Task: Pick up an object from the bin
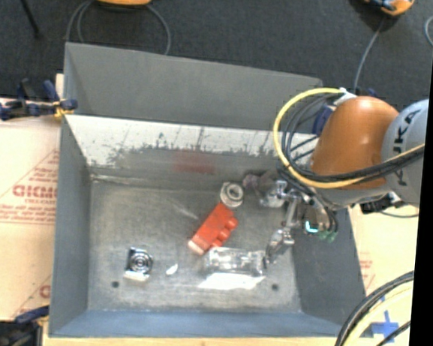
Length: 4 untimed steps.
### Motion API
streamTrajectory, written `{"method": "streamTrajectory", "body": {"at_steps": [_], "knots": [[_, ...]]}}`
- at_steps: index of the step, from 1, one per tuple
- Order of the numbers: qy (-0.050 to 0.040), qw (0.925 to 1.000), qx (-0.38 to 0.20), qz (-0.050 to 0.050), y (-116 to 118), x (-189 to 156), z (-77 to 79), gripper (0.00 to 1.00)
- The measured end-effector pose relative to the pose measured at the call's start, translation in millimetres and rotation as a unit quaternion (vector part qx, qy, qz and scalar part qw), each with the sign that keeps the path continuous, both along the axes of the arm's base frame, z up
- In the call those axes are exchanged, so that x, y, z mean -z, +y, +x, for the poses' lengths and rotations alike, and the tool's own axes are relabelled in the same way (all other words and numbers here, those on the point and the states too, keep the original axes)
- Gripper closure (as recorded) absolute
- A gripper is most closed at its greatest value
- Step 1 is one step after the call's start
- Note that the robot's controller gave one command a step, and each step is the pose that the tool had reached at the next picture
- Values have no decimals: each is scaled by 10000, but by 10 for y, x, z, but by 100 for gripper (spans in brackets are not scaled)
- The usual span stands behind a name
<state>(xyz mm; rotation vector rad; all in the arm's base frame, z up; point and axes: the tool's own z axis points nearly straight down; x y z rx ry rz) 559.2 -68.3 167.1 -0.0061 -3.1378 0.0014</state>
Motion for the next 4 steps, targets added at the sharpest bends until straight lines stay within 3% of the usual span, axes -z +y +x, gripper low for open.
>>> {"method": "streamTrajectory", "body": {"at_steps": [1,2,3,4], "knots": [[5,10000,-48,14,449,221,-580,0],[-36,9993,-380,2,583,500,-773,0],[-47,9996,-291,11,710,317,-829,0],[-77,9997,-228,10,750,840,-773,0]]}}
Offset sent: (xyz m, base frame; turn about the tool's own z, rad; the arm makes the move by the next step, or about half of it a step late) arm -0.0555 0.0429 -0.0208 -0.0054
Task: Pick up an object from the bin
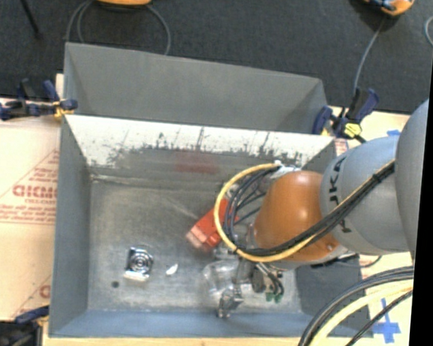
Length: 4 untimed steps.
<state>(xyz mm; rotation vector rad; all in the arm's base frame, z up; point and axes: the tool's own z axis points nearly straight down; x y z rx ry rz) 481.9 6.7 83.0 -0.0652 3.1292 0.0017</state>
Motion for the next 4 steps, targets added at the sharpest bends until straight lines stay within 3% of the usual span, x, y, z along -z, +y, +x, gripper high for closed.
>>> {"method": "streamTrajectory", "body": {"at_steps": [1,2,3,4], "knots": [[-21,9990,-451,-2,-44,74,44,0],[-84,9989,-461,-5,-43,57,73,100],[41,9989,-465,-11,-48,-41,82,100],[37,9989,-457,-17,-58,-459,90,100]]}}
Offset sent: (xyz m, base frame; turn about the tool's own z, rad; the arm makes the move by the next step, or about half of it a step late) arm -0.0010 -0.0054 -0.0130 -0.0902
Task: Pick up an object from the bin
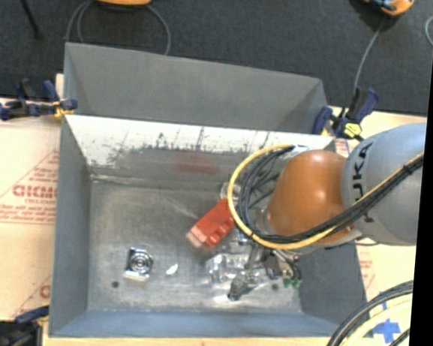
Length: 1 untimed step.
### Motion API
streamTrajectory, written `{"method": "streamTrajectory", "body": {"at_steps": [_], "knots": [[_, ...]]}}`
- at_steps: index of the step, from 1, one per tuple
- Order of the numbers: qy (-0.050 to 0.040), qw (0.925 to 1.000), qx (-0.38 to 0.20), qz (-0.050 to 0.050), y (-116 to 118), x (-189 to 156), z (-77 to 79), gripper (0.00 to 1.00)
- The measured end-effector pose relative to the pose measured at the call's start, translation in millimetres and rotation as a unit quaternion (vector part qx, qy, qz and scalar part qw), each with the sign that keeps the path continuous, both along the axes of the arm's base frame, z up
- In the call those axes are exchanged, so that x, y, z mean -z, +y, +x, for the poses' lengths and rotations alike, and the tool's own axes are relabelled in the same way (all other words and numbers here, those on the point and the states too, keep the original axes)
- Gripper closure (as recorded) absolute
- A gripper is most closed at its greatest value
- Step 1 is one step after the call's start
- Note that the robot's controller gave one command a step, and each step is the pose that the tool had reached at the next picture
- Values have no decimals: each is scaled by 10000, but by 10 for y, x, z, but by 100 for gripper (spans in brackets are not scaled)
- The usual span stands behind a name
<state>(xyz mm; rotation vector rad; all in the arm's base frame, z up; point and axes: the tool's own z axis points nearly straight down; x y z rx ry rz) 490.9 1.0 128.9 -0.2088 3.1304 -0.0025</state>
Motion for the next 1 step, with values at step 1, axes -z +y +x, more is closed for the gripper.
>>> {"method": "streamTrajectory", "body": {"at_steps": [1], "knots": [[-7,10000,19,0,-11,-522,13,100]]}}
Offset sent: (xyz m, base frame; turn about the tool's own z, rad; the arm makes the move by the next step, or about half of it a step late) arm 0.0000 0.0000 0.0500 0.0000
